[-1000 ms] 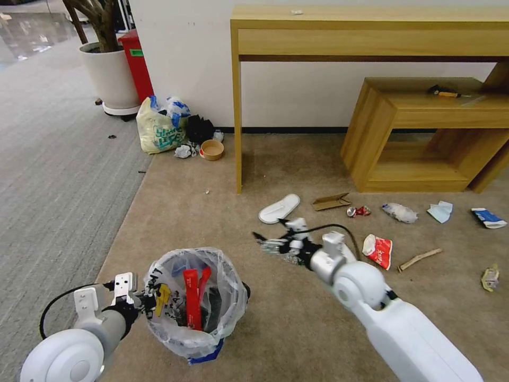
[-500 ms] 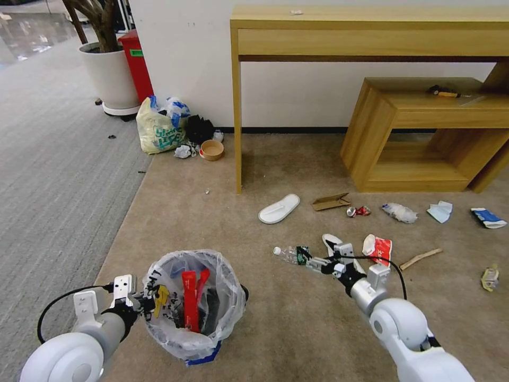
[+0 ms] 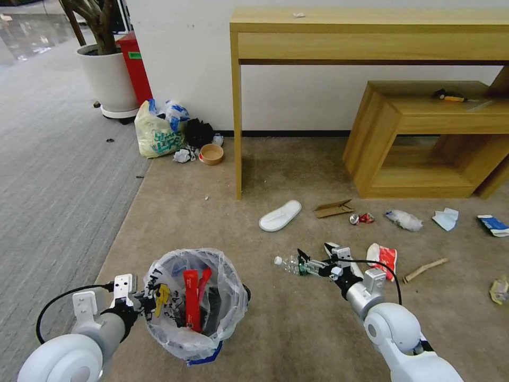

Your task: Pick up the trash bin and place the garbage on the floor into it.

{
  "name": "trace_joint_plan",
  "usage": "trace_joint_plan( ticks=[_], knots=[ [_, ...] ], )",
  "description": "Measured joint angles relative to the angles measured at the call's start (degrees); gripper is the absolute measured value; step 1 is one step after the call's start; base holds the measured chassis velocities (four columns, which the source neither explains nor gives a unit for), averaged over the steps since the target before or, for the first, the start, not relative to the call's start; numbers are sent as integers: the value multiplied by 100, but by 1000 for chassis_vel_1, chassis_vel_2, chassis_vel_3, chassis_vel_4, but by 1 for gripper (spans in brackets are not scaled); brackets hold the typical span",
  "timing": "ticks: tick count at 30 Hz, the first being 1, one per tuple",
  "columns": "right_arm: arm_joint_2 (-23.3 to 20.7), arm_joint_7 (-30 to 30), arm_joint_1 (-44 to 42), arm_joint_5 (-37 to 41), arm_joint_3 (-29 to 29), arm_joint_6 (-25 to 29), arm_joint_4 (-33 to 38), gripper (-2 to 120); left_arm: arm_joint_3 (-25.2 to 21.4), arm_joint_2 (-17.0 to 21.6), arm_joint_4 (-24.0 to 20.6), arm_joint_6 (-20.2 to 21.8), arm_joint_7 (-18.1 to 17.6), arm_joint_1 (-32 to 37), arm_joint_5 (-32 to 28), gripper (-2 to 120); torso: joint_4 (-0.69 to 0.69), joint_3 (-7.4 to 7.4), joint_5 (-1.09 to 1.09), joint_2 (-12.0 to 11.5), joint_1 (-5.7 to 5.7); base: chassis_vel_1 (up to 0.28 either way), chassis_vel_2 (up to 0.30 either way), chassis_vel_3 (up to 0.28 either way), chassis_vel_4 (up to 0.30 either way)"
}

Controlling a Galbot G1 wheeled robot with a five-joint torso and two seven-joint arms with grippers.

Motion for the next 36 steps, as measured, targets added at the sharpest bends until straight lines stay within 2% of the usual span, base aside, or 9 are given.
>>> trace_joint_plan(
  ticks=[30,36],
  knots=[
    [-93,-12,-24,-49,-104,-39,-47,100,-28,-90,-144,-1,124,215,240,0,1,-1,1,-1,0,-114,112,110,-115],
    [-297,-184,-45,-203,-147,-204,-310,100,-35,-127,-156,-1,134,229,267,0,1,0,0,-1,0,-63,50,67,-57]
  ],
)
